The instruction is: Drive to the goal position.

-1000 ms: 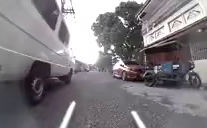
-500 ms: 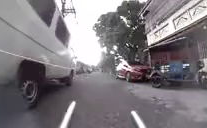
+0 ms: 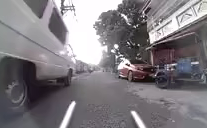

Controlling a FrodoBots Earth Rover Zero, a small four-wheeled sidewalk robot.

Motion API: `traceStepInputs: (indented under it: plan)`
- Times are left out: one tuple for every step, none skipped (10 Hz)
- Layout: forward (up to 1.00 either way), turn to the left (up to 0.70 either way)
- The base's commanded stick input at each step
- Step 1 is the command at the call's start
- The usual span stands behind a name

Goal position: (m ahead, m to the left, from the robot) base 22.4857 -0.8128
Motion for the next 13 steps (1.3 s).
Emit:
traceStepInputs:
  plan:
    - [0.7, 0.0]
    - [0.7, 0.0]
    - [0.7, 0.0]
    - [0.7, 0.0]
    - [0.7, 0.0]
    - [0.7, 0.0]
    - [0.7, 0.0]
    - [0.7, 0.0]
    - [0.7, 0.0]
    - [0.7, 0.0]
    - [0.7, 0.0]
    - [0.7, 0.0]
    - [0.7, 0.0]
